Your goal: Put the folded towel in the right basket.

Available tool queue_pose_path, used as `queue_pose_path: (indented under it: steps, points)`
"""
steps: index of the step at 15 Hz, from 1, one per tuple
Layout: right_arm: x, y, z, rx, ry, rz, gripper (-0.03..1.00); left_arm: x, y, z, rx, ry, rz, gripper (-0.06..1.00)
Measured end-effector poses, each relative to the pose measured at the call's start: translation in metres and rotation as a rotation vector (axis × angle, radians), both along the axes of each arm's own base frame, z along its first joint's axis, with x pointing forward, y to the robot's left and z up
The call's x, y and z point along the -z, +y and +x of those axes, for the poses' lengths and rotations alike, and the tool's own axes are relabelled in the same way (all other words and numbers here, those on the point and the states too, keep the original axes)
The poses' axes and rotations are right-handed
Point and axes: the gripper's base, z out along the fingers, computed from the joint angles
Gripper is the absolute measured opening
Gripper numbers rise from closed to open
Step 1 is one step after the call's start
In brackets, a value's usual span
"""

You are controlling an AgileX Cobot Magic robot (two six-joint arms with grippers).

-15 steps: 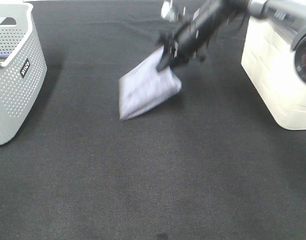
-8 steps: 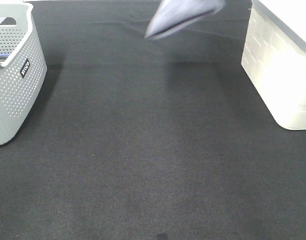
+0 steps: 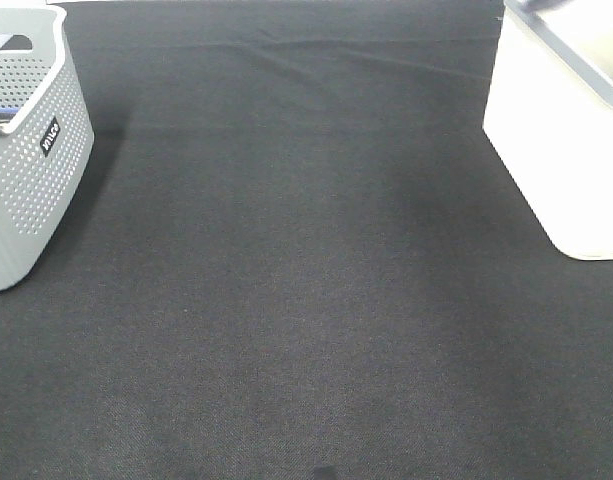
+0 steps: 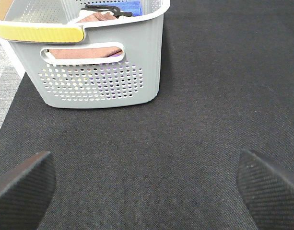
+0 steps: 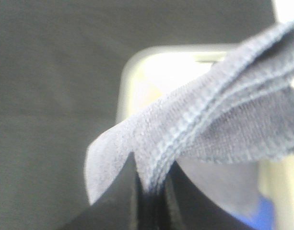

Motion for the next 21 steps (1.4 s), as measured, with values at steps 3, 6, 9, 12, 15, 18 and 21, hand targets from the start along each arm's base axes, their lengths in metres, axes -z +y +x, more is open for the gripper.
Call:
queue_pose_path:
  steps: [3, 6, 9, 12, 15, 18, 21]
  points:
    - [0.023, -0.023, 0.002, 0.061, 0.081, 0.018, 0.07, 0.000, 0.000, 0.000, 0.000, 0.000, 0.000, 0.97]
    - [0.059, -0.044, 0.006, 0.107, 0.198, 0.024, 0.07, 0.000, 0.000, 0.000, 0.000, 0.000, 0.000, 0.97]
    - [0.096, -0.049, 0.018, 0.120, 0.285, 0.019, 0.19, 0.000, 0.000, 0.000, 0.000, 0.000, 0.000, 0.97]
    - [0.103, -0.049, 0.021, 0.137, 0.302, 0.039, 0.64, 0.000, 0.000, 0.000, 0.000, 0.000, 0.000, 0.97]
    - [0.090, -0.038, 0.018, 0.107, 0.269, 0.104, 0.71, 0.000, 0.000, 0.000, 0.000, 0.000, 0.000, 0.97]
    - [0.058, 0.004, 0.008, 0.021, 0.206, 0.083, 0.71, 0.000, 0.000, 0.000, 0.000, 0.000, 0.000, 0.97]
    - [0.026, 0.046, -0.008, -0.031, 0.149, 0.038, 0.71, 0.000, 0.000, 0.000, 0.000, 0.000, 0.000, 0.97]
